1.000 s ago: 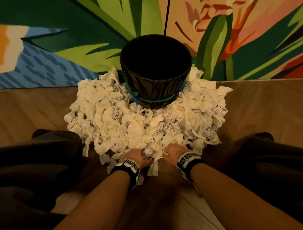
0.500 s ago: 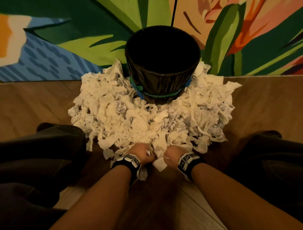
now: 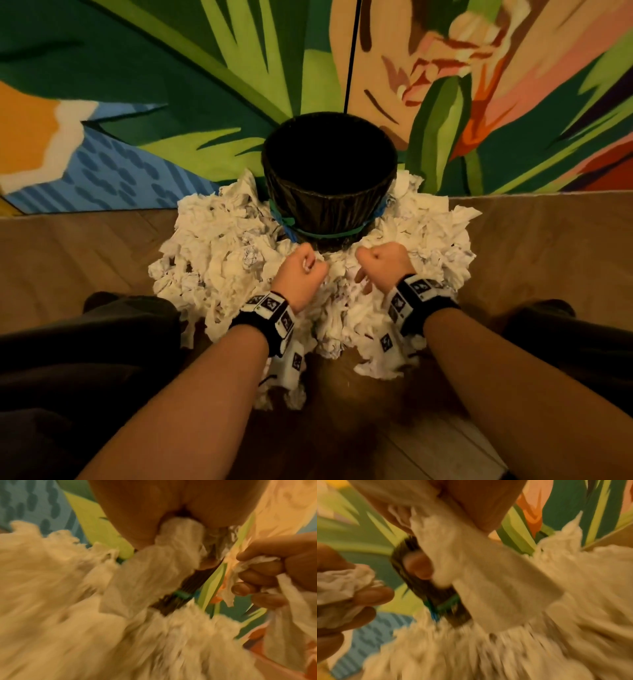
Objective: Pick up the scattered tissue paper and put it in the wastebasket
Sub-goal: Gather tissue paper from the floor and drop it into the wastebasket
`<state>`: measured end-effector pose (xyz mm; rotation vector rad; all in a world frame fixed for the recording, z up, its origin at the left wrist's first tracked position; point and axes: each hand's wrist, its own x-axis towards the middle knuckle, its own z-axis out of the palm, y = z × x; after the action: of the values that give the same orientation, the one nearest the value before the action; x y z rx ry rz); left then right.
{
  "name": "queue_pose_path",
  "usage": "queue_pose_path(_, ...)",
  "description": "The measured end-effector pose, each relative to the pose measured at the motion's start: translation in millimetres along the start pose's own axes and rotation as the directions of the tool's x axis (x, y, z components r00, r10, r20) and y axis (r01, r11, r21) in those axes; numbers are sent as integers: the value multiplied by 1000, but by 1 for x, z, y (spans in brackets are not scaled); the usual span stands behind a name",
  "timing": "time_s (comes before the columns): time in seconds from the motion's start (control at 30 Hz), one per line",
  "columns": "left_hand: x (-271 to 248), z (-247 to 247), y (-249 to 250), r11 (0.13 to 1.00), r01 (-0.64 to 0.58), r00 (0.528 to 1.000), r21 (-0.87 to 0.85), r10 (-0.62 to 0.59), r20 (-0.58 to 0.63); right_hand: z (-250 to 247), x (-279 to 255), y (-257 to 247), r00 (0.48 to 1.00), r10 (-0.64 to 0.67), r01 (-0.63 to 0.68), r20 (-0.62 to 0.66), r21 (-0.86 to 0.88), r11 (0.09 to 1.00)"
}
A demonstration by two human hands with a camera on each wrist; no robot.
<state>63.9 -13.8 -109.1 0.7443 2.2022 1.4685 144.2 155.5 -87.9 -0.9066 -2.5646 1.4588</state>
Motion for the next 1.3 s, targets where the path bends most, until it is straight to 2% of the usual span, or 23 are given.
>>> queue_pose_path(0.07, 15, -9, 39, 975, -200, 978, -96, 194, -76, -29, 8, -31, 987, -137, 140, -86, 26, 990)
queue_pose_path(0.13, 37, -20, 79, 925, -373, 914, -66, 355, -194, -59, 19, -69, 937, -296, 300, -185, -9, 954)
queue_pose_path(0.2, 67, -32, 114, 899, -436, 864, 35, 429, -262, -85, 33, -110, 877, -426, 418, -221, -81, 905)
queue_pose_path(0.27, 98, -46, 138, 916, -382, 868, 121, 401, -293, -100, 49, -146, 853, -482, 452, -201, -176, 874)
queue_pose_path(0.37, 134, -66, 146, 958, -258, 916, 128, 285, -283, -101, 71, -171, 863, -489, 439, -128, -291, 850)
queue_pose_path(0.5, 154, -71, 132, 984, -179, 931, -26, 161, -328, -76, 98, -157, 915, -373, 348, -155, -165, 923)
queue_pose_path(0.57, 157, -62, 124, 986, -163, 927, -27, 144, -346, -61, 108, -146, 936, -312, 286, -162, -165, 944)
queue_pose_path(0.67, 159, -55, 110, 987, -80, 970, 142, 110, -219, -45, 116, -136, 950, -285, 261, -130, -172, 950)
queue_pose_path(0.73, 159, -54, 102, 940, -25, 996, 340, 51, -69, -43, 118, -128, 962, -264, 241, -71, -237, 941)
queue_pose_path(0.8, 157, -57, 94, 883, -47, 998, 468, 56, -6, -46, 114, -116, 972, -236, 219, -21, -302, 928)
queue_pose_path(0.87, 148, -63, 93, 888, -76, 989, 454, 125, -79, -53, 108, -106, 962, -271, 248, -11, -369, 896)
queue_pose_path(0.93, 136, -68, 92, 911, -121, 960, 395, 208, -185, -61, 101, -99, 935, -352, 309, -40, -394, 865)
queue_pose_path(1.0, 117, -69, 92, 915, -228, 915, 332, 318, -248, -69, 92, -93, 890, -440, 376, -118, -353, 857)
queue_pose_path(1.07, 91, -66, 92, 908, -342, 881, 241, 399, -255, -80, 81, -87, 856, -481, 419, -190, -290, 861)
queue_pose_path(1.1, 78, -64, 91, 902, -378, 879, 208, 420, -225, -84, 74, -83, 854, -482, 426, -195, -268, 864)
queue_pose_path(1.17, 53, -54, 80, 901, -390, 907, 191, 411, -90, -86, 56, -70, 866, -475, 427, -158, -264, 865)
queue_pose_path(1.23, 34, -39, 61, 906, -343, 939, 248, 335, 75, -76, 41, -54, 885, -457, 411, -86, -317, 855)
queue_pose_path(1.3, 24, -23, 37, 877, -273, 953, 396, 191, 236, -58, 31, -41, 919, -391, 377, 45, -388, 841)
